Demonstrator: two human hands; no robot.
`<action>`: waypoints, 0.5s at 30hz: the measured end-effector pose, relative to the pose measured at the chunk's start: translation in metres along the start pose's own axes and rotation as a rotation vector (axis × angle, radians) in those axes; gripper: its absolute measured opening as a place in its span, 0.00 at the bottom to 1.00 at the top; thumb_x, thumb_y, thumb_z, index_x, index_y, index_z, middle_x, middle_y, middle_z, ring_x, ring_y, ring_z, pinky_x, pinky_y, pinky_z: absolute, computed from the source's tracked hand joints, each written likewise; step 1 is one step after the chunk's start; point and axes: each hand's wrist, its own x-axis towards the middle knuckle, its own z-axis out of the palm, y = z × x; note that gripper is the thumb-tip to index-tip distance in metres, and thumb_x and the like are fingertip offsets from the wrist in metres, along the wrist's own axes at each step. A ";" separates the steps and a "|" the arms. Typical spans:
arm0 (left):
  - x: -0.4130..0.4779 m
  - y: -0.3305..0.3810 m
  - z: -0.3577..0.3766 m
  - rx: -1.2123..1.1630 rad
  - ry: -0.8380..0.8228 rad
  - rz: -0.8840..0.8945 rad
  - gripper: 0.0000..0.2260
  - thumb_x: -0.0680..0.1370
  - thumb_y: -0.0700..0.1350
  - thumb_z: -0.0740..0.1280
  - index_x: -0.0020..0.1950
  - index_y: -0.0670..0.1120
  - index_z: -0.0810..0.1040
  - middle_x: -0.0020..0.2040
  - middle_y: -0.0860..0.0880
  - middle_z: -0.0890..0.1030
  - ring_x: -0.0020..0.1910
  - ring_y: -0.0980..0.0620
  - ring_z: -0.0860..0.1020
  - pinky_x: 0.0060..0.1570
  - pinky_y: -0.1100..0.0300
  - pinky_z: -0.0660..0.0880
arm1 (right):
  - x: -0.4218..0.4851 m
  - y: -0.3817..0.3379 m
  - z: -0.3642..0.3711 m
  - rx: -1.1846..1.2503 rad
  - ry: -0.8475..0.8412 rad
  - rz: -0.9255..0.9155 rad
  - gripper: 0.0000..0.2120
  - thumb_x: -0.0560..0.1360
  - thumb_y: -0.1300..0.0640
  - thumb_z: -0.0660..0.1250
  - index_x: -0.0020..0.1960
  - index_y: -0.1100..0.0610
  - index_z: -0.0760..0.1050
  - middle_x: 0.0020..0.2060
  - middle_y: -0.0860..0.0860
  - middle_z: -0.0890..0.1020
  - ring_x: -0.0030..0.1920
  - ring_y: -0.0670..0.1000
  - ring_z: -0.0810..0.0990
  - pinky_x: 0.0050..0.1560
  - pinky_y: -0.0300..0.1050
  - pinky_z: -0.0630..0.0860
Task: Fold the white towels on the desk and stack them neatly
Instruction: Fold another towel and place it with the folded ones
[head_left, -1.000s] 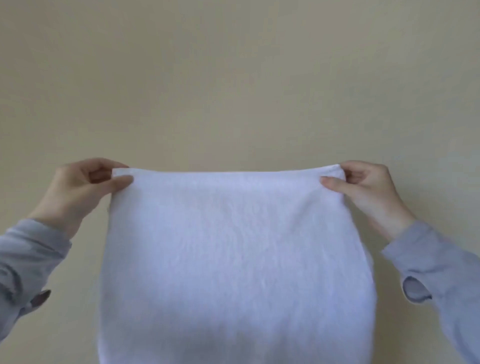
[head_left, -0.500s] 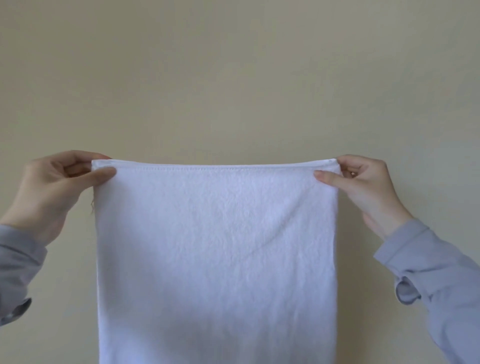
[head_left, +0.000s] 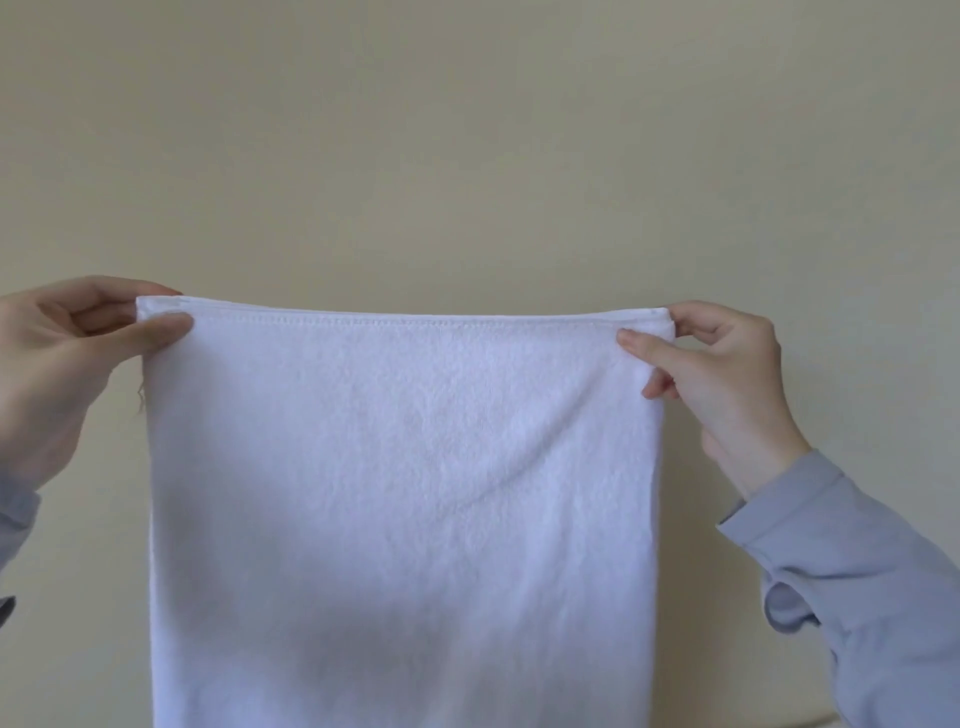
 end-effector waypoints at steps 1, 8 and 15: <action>0.000 0.006 0.008 0.004 -0.004 0.004 0.13 0.74 0.40 0.67 0.57 0.38 0.77 0.45 0.55 0.84 0.44 0.64 0.80 0.46 0.76 0.73 | 0.003 0.002 -0.007 -0.009 0.014 0.002 0.07 0.63 0.58 0.78 0.34 0.51 0.80 0.30 0.44 0.80 0.21 0.47 0.75 0.25 0.35 0.71; -0.013 0.054 0.089 -0.069 0.037 0.058 0.13 0.67 0.43 0.74 0.51 0.45 0.81 0.45 0.52 0.84 0.44 0.57 0.81 0.49 0.69 0.76 | 0.035 0.020 -0.080 -0.011 0.074 0.016 0.08 0.65 0.61 0.77 0.35 0.51 0.80 0.33 0.45 0.80 0.24 0.48 0.80 0.26 0.32 0.72; -0.036 0.098 0.192 -0.184 0.059 0.076 0.07 0.68 0.40 0.74 0.44 0.48 0.83 0.42 0.52 0.85 0.43 0.55 0.82 0.45 0.68 0.77 | 0.082 0.036 -0.167 -0.114 0.145 -0.053 0.11 0.65 0.59 0.75 0.31 0.45 0.79 0.29 0.42 0.80 0.26 0.49 0.82 0.30 0.34 0.75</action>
